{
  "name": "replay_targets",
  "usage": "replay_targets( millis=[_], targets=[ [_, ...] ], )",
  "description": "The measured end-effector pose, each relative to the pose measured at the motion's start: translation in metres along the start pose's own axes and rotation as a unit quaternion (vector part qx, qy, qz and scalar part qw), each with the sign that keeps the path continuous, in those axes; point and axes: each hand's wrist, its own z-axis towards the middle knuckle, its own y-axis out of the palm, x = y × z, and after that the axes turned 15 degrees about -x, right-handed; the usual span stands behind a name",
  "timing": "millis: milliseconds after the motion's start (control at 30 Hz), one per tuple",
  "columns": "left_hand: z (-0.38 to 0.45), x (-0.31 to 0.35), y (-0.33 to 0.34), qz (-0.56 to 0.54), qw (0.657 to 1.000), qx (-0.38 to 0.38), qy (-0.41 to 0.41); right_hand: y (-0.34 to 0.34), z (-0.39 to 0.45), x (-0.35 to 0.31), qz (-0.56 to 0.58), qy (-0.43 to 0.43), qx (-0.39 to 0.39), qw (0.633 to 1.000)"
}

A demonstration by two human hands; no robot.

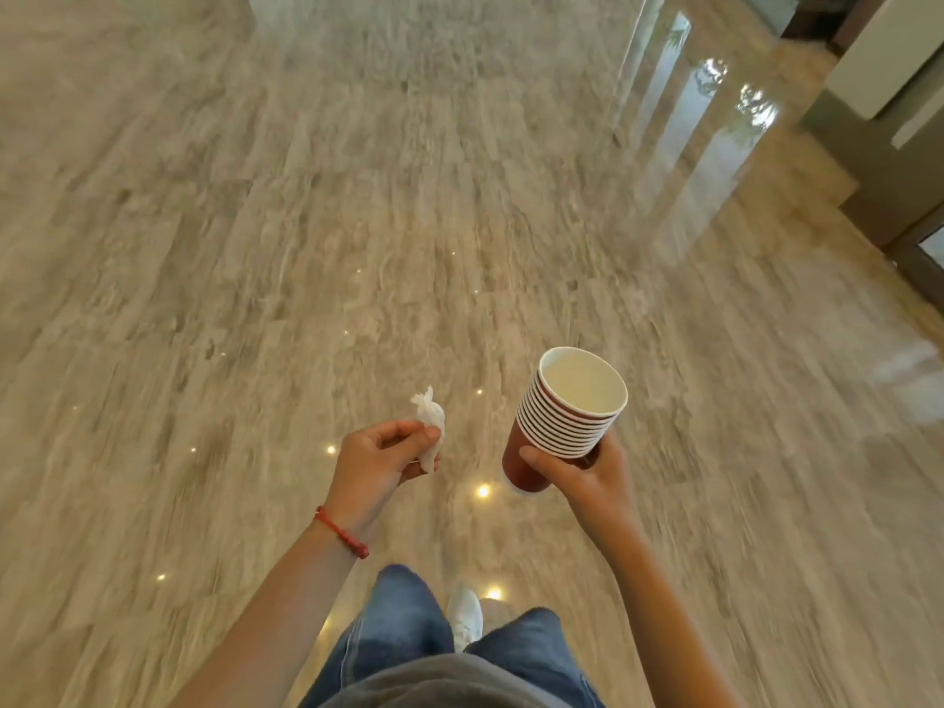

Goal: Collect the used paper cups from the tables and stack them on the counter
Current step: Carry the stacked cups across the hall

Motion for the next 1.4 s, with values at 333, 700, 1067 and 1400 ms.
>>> replay_targets(
  millis=[333, 700, 1067, 1400],
  targets=[
    [0.248, 0.081, -0.027, -0.001, 1.000, 0.000, 0.001, -0.019, 0.252, -0.030, -0.002, 0.013, -0.016, 1.000],
    [0.524, 0.220, -0.052, 0.021, 1.000, -0.013, 0.004, -0.051, 0.534, -0.103, 0.018, 0.011, 0.002, 1.000],
    [0.794, 0.304, -0.008, 0.013, 0.999, -0.033, 0.005, -0.143, 0.796, -0.124, 0.002, 0.002, 0.042, 0.999],
    [1.013, 0.406, 0.007, 0.009, 1.000, -0.029, -0.002, -0.209, 1.032, -0.184, 0.008, 0.006, 0.026, 1.000]
  ],
)
